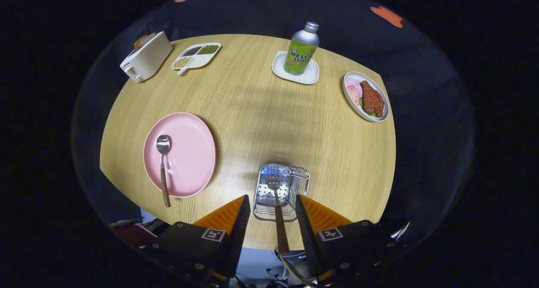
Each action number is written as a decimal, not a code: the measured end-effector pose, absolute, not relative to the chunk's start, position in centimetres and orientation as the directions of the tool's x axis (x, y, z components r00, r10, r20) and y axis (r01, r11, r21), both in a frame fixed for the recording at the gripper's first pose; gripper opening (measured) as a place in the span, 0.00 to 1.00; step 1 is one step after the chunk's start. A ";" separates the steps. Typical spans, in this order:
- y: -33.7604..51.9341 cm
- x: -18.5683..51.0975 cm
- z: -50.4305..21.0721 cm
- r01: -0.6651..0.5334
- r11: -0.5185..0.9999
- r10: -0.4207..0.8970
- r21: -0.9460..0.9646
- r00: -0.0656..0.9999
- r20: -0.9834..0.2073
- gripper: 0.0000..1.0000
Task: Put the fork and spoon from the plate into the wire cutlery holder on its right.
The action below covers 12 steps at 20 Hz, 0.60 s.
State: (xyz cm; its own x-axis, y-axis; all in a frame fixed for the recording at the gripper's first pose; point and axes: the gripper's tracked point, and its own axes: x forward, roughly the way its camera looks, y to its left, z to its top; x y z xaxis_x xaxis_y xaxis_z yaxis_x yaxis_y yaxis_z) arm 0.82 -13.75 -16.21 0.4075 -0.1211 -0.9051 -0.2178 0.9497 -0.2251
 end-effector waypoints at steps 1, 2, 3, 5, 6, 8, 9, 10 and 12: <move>-13.4 0.8 -15.8 -0.210 0.952 -0.118 -0.223 0.422 -0.899 0.77; -13.0 0.9 -15.4 -0.203 0.953 -0.116 -0.226 0.443 -0.889 0.81; -12.6 1.1 -14.9 -0.195 0.953 -0.116 -0.230 0.469 -0.876 0.95; -10.3 1.1 -13.6 -0.178 0.966 -0.072 -0.188 0.514 -0.855 1.00; -8.7 1.3 -12.6 -0.179 0.971 -0.035 -0.158 0.550 -0.835 1.00; -6.3 1.7 -10.5 -0.185 0.972 0.005 -0.145 0.635 -0.773 1.00; -5.2 2.1 -9.4 -0.186 0.971 0.018 -0.148 0.678 -0.735 1.00; -3.9 2.2 -8.5 -0.190 0.971 0.035 -0.145 0.716 -0.697 1.00; -1.4 2.2 -7.3 -0.197 0.972 0.076 -0.126 0.777 -0.625 1.00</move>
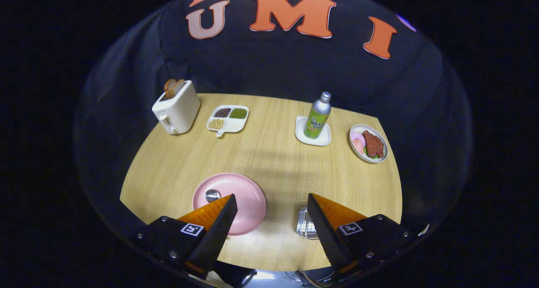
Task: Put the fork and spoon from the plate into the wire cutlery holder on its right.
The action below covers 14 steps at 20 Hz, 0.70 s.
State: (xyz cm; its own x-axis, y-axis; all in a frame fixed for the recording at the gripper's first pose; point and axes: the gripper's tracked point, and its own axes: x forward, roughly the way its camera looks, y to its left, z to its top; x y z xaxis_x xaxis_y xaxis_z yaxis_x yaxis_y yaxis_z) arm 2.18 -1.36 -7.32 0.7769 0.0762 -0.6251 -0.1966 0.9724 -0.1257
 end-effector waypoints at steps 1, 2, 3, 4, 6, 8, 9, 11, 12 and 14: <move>-0.3 2.0 -7.1 -0.203 0.973 0.096 -0.114 0.797 -0.596 1.00; 0.8 1.9 -7.0 -0.209 0.972 0.114 -0.108 0.818 -0.564 1.00; 1.4 1.8 -7.0 -0.213 0.970 0.121 -0.116 0.839 -0.530 1.00; 1.8 1.8 -7.2 -0.214 0.967 0.120 -0.135 0.858 -0.499 1.00; 2.5 1.3 -8.2 -0.200 0.968 0.111 -0.155 0.886 -0.449 1.00; 4.4 0.5 -9.6 -0.224 0.967 0.154 -0.118 0.891 -0.427 1.00; 5.2 0.2 -10.5 -0.238 0.966 0.174 -0.103 0.890 -0.422 1.00; 6.0 -0.3 -12.3 -0.259 0.961 0.194 -0.099 0.884 -0.426 1.00; 6.2 -0.5 -12.9 -0.267 0.958 0.203 -0.102 0.887 -0.414 1.00; 6.9 -0.6 -14.2 -0.299 0.947 0.230 -0.117 0.887 -0.401 1.00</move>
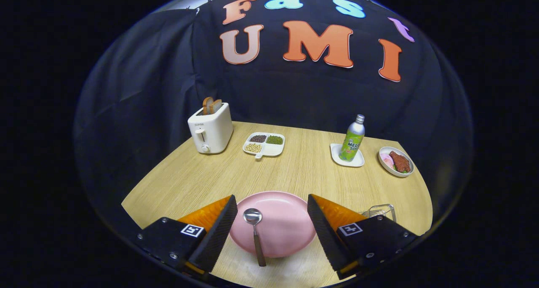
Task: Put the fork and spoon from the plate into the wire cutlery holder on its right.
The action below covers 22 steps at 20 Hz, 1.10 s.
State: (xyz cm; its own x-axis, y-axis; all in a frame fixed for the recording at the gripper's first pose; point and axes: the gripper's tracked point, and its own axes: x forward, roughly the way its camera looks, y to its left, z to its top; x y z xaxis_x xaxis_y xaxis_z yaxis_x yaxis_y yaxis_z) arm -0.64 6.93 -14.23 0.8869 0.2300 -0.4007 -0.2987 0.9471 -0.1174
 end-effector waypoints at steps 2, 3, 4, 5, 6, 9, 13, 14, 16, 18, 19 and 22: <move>7.5 -0.9 -16.4 -0.331 0.935 0.255 -0.126 0.876 -0.410 1.00; 7.5 -0.9 -17.7 -0.340 0.931 0.257 -0.131 0.868 -0.425 1.00; 7.5 -0.8 -19.0 -0.344 0.929 0.255 -0.136 0.862 -0.439 1.00; 7.4 -0.9 -20.3 -0.347 0.928 0.252 -0.136 0.853 -0.457 1.00; 7.4 -0.8 -21.4 -0.350 0.927 0.252 -0.132 0.845 -0.471 1.00; 7.3 -0.6 -24.1 -0.365 0.922 0.254 -0.127 0.822 -0.510 1.00; 7.8 -0.4 -26.7 -0.397 0.910 0.271 -0.120 0.788 -0.553 0.97; 7.9 -0.5 -27.1 -0.402 0.908 0.272 -0.120 0.782 -0.561 0.93; 7.9 -0.5 -28.0 -0.405 0.906 0.264 -0.125 0.771 -0.579 0.80; 7.9 -0.6 -28.7 -0.406 0.905 0.259 -0.127 0.763 -0.592 0.63; 8.0 -0.6 -29.0 -0.406 0.905 0.257 -0.127 0.760 -0.597 0.55; 7.9 -0.6 -29.7 -0.406 0.905 0.250 -0.128 0.749 -0.614 0.43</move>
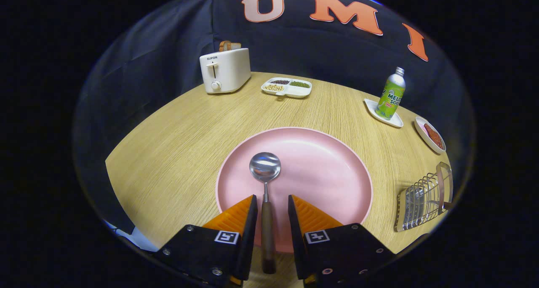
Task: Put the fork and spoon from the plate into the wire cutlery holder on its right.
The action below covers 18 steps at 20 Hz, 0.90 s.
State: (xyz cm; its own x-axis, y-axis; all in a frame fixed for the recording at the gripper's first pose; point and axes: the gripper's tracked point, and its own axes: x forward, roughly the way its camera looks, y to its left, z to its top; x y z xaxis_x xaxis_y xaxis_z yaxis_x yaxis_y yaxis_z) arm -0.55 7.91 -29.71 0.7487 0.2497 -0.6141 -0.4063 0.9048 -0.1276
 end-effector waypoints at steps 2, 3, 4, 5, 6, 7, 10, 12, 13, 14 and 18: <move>7.9 -0.4 -29.9 -0.401 0.908 0.245 -0.122 0.746 -0.620 0.28; 8.1 -0.4 -30.0 -0.400 0.910 0.249 -0.114 0.743 -0.621 0.17; 8.0 -0.3 -29.9 -0.390 0.914 0.243 -0.111 0.745 -0.621 0.14; 7.7 -0.1 -29.9 -0.371 0.922 0.229 -0.109 0.751 -0.619 0.10; 7.6 -0.1 -29.9 -0.359 0.928 0.223 -0.099 0.750 -0.623 0.09; 7.8 -0.1 -30.1 -0.352 0.932 0.224 -0.086 0.747 -0.626 0.06; 7.7 0.0 -30.1 -0.340 0.939 0.234 -0.053 0.744 -0.625 0.04; 7.5 0.2 -30.0 -0.319 0.947 0.224 -0.042 0.747 -0.627 0.03; 7.2 0.1 -29.8 -0.308 0.951 0.216 -0.040 0.748 -0.627 0.03; 7.0 0.1 -29.4 -0.300 0.954 0.218 -0.026 0.748 -0.627 0.03; 5.6 0.0 -26.8 -0.225 0.974 0.196 0.031 0.760 -0.619 0.03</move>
